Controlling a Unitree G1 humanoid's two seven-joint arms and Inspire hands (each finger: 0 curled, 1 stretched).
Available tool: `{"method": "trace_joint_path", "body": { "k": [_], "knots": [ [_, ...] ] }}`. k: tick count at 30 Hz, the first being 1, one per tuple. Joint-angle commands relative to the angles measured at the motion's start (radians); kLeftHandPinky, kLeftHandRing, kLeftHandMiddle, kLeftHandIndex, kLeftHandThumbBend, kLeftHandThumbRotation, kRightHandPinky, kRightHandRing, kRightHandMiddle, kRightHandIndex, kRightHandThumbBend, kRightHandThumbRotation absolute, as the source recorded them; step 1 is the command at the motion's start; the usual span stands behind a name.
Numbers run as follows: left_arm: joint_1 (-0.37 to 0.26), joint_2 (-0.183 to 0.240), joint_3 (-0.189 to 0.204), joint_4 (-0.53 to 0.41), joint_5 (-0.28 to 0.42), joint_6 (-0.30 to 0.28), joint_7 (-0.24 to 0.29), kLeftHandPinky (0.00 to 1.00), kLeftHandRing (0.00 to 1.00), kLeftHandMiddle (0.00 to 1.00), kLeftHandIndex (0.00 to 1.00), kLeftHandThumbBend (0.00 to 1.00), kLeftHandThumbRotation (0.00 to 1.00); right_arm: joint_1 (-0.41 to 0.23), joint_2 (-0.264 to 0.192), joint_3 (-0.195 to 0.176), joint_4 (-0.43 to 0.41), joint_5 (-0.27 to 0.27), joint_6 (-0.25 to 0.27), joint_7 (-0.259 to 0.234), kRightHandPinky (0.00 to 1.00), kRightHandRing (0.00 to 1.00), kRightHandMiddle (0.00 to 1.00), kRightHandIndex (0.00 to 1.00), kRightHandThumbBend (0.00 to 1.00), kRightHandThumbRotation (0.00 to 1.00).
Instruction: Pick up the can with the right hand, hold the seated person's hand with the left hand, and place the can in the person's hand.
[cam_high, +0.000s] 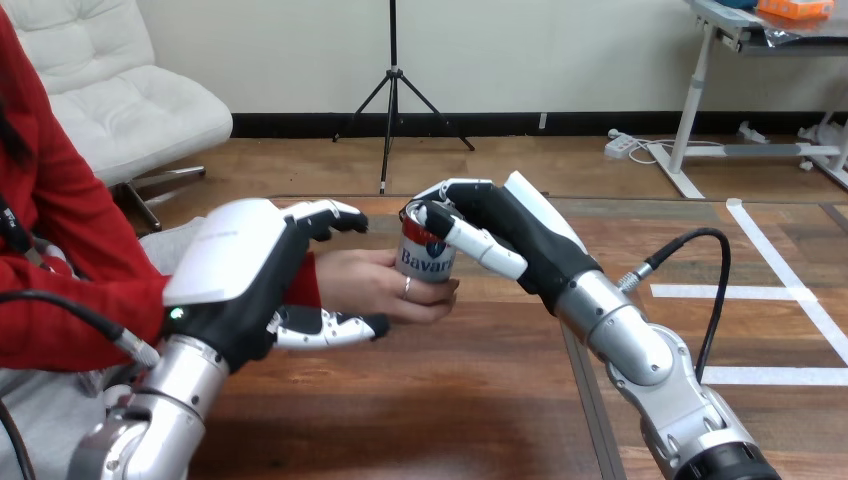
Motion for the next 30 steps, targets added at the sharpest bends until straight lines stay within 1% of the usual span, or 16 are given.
{"method": "trace_joint_path", "body": {
  "k": [1, 2, 6, 7, 9, 10, 11, 12, 13, 15, 16, 20, 24, 27, 30],
  "knots": [
    [0.007, -0.019, 0.012, -0.026, -0.056, -0.024, -0.002, 0.73, 0.76, 0.78, 0.74, 0.79, 0.41, 0.002, 0.003, -0.019, -0.087, 0.035, 0.022, 0.020, 0.64, 0.65, 0.67, 0.69, 0.99, 1.00],
    [0.012, -0.022, 0.013, -0.025, -0.069, -0.028, -0.003, 0.74, 0.76, 0.79, 0.75, 0.81, 0.45, 0.007, 0.003, -0.020, -0.094, 0.038, 0.026, 0.021, 0.64, 0.65, 0.67, 0.70, 0.99, 1.00],
    [0.032, -0.036, 0.017, -0.025, -0.126, -0.033, -0.016, 0.76, 0.78, 0.80, 0.77, 0.86, 0.52, 0.028, 0.002, -0.028, -0.128, 0.056, 0.044, 0.030, 0.63, 0.66, 0.69, 0.72, 1.00, 1.00],
    [0.040, -0.044, 0.020, -0.026, -0.154, -0.031, -0.025, 0.76, 0.78, 0.80, 0.77, 0.87, 0.54, 0.037, 0.003, -0.031, -0.142, 0.065, 0.050, 0.033, 0.63, 0.67, 0.69, 0.72, 1.00, 1.00],
    [0.050, -0.052, 0.023, -0.029, -0.184, -0.029, -0.035, 0.77, 0.80, 0.82, 0.79, 0.90, 0.60, 0.049, 0.002, -0.034, -0.161, 0.075, 0.058, 0.036, 0.63, 0.67, 0.70, 0.73, 1.00, 1.00],
    [0.057, -0.060, 0.027, -0.026, -0.214, -0.036, -0.041, 0.77, 0.80, 0.82, 0.80, 0.91, 0.62, 0.058, 0.001, -0.036, -0.174, 0.081, 0.062, 0.037, 0.63, 0.68, 0.71, 0.74, 1.00, 1.00],
    [0.062, -0.064, 0.030, -0.025, -0.232, -0.042, -0.044, 0.76, 0.82, 0.83, 0.81, 0.95, 0.67, 0.065, 0.000, -0.037, -0.185, 0.084, 0.065, 0.038, 0.63, 0.69, 0.72, 0.75, 1.00, 1.00],
    [0.066, -0.066, 0.031, -0.025, -0.245, -0.045, -0.046, 0.76, 0.82, 0.84, 0.82, 0.96, 0.69, 0.071, -0.001, -0.038, -0.195, 0.086, 0.069, 0.039, 0.63, 0.70, 0.72, 0.76, 1.00, 1.00],
    [0.072, -0.073, 0.036, -0.015, -0.277, -0.066, -0.049, 0.76, 0.82, 0.84, 0.83, 0.97, 0.71, 0.081, -0.003, -0.040, -0.208, 0.090, 0.069, 0.039, 0.63, 0.70, 0.73, 0.76, 1.00, 1.00],
    [0.078, -0.079, 0.041, -0.005, -0.311, -0.091, -0.053, 0.75, 0.83, 0.85, 0.84, 0.98, 0.74, 0.094, -0.005, -0.041, -0.226, 0.095, 0.072, 0.040, 0.63, 0.72, 0.74, 0.77, 1.00, 1.00],
    [0.085, -0.089, 0.046, 0.007, -0.342, -0.113, -0.053, 0.75, 0.83, 0.86, 0.84, 0.98, 0.76, 0.105, -0.006, -0.044, -0.239, 0.100, 0.069, 0.039, 0.63, 0.72, 0.75, 0.78, 1.00, 1.00],
    [0.106, -0.117, 0.060, 0.032, -0.414, -0.165, -0.049, 0.73, 0.84, 0.86, 0.86, 1.00, 0.82, 0.144, -0.008, -0.054, -0.283, 0.119, 0.067, 0.036, 0.63, 0.75, 0.78, 0.81, 1.00, 1.00],
    [0.128, -0.137, 0.069, 0.050, -0.454, -0.211, -0.041, 0.72, 0.84, 0.86, 0.87, 1.00, 0.86, 0.185, -0.006, -0.066, -0.329, 0.145, 0.069, 0.038, 0.65, 0.78, 0.81, 0.83, 1.00, 1.00],
    [0.149, -0.152, 0.075, 0.050, -0.447, -0.233, -0.017, 0.72, 0.85, 0.87, 0.88, 1.00, 0.89, 0.219, -0.006, -0.076, -0.364, 0.169, 0.062, 0.042, 0.67, 0.80, 0.83, 0.85, 1.00, 1.00],
    [0.171, -0.175, 0.082, 0.050, -0.449, -0.262, 0.006, 0.73, 0.85, 0.87, 0.88, 1.00, 0.93, 0.250, -0.004, -0.086, -0.389, 0.194, 0.045, 0.046, 0.69, 0.82, 0.85, 0.87, 1.00, 1.00]
  ]
}}
